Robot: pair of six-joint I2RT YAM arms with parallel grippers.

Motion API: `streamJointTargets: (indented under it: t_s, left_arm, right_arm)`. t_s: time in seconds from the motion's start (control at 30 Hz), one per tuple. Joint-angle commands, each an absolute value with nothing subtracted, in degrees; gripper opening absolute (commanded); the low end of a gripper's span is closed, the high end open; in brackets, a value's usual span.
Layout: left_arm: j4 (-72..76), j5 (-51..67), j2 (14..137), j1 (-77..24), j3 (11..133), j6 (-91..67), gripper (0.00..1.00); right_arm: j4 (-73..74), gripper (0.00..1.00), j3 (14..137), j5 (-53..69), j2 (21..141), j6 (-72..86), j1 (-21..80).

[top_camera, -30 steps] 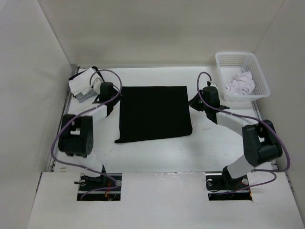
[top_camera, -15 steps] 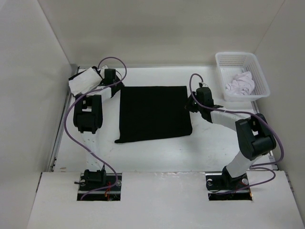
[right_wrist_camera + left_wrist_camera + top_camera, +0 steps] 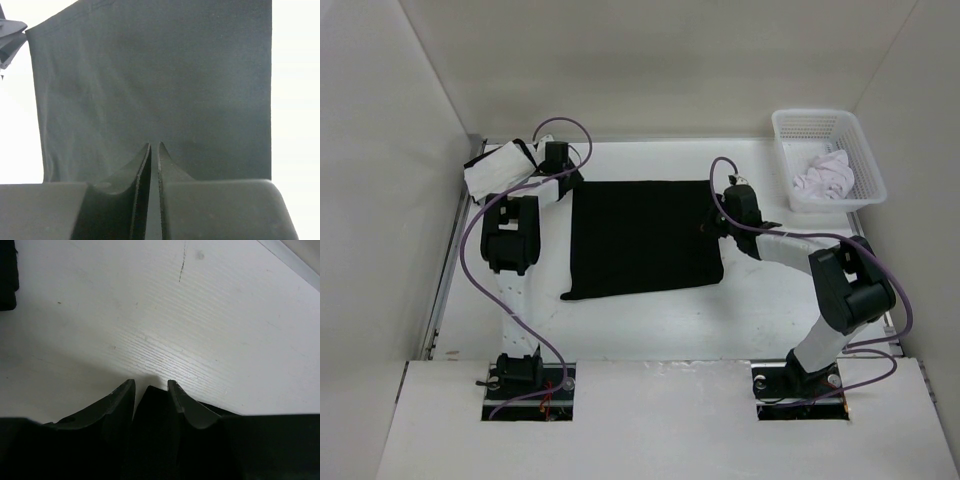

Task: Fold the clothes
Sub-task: Fold the tank top

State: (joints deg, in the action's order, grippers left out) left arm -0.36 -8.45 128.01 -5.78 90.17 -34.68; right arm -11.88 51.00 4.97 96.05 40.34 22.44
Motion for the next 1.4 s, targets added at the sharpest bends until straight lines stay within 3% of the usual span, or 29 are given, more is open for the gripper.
streamJointTargets:
  t_s: [0.0, 0.23, 0.37, 0.77, 1.37]
  left_arm:
    - [-1.2, -9.0, 128.5, -6.2, 92.5, -33.4, 0.29]
    - [-1.4, -9.1, 128.6, -6.3, 92.2, -33.8, 0.16]
    - [-1.4, -10.2, 127.1, -6.3, 92.0, -34.2, 0.07]
    - [6.0, -10.7, 116.5, -7.2, 82.4, -40.6, 0.03]
    - [16.6, -4.9, 111.9, -6.9, 71.0, -48.0, 0.03]
  right_arm:
    - [-15.5, 0.16, 53.1, 5.0, 95.1, 40.6, 22.9]
    - [-15.9, 0.35, 57.6, 3.7, 97.5, 41.0, 19.7]
    - [-12.2, 0.40, 65.3, 2.1, 104.1, 39.7, 15.0]
    - [9.1, 0.43, 93.2, 1.6, 123.6, 35.5, 10.5]
    - [31.8, 0.43, 118.1, -5.3, 137.7, 38.9, 12.1]
